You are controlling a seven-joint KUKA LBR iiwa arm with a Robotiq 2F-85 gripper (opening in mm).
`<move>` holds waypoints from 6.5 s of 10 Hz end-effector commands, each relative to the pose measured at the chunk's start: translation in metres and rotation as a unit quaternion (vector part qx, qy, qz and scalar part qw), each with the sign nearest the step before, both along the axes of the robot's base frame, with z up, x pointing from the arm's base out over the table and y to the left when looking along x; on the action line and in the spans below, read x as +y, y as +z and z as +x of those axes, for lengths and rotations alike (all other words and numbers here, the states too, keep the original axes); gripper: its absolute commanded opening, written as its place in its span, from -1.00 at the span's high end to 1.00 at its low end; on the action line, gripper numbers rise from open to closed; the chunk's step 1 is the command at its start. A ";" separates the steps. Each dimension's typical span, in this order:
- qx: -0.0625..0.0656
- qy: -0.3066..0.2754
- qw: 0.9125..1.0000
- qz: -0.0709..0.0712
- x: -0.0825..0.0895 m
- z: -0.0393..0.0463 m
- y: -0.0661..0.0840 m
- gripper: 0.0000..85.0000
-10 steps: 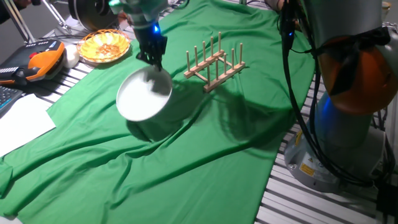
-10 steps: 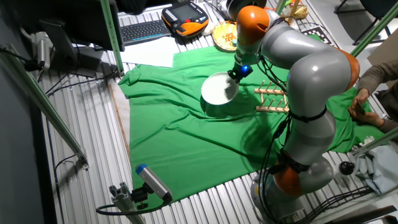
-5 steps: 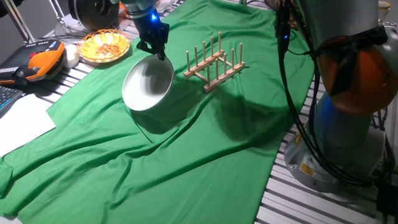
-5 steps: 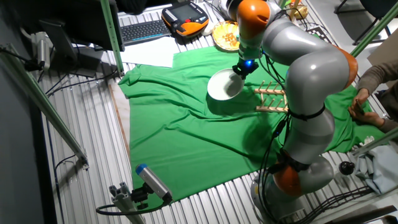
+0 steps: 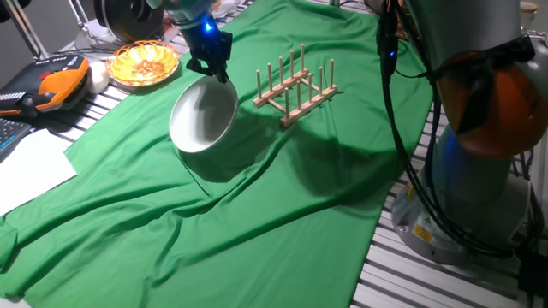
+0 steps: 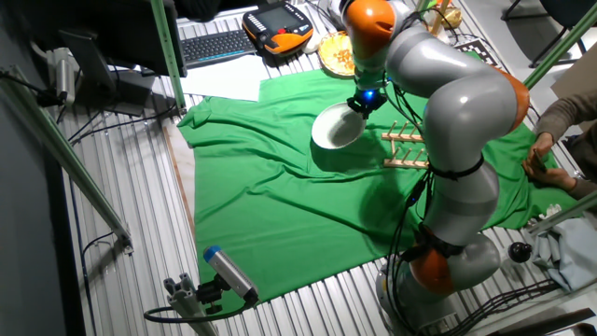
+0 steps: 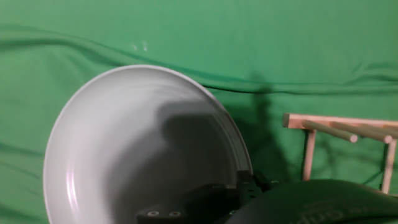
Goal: Put the dish on the dish rack
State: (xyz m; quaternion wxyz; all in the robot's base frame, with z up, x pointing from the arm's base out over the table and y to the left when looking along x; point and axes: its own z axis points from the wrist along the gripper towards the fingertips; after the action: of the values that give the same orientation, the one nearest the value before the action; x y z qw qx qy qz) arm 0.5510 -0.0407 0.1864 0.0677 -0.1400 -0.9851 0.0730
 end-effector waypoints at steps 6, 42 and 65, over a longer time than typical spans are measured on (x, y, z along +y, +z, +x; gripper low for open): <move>-0.058 -0.120 0.991 -0.021 0.000 -0.0001 0.000 1.00; -0.046 -0.116 0.978 -0.166 -0.116 -0.0381 0.098 1.00; -0.017 -0.070 0.947 -0.314 -0.178 -0.0540 0.148 1.00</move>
State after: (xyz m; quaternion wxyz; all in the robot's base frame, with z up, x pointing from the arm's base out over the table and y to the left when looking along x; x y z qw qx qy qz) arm 0.4970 -0.2192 0.3347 0.0080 -0.2242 -0.9011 0.3711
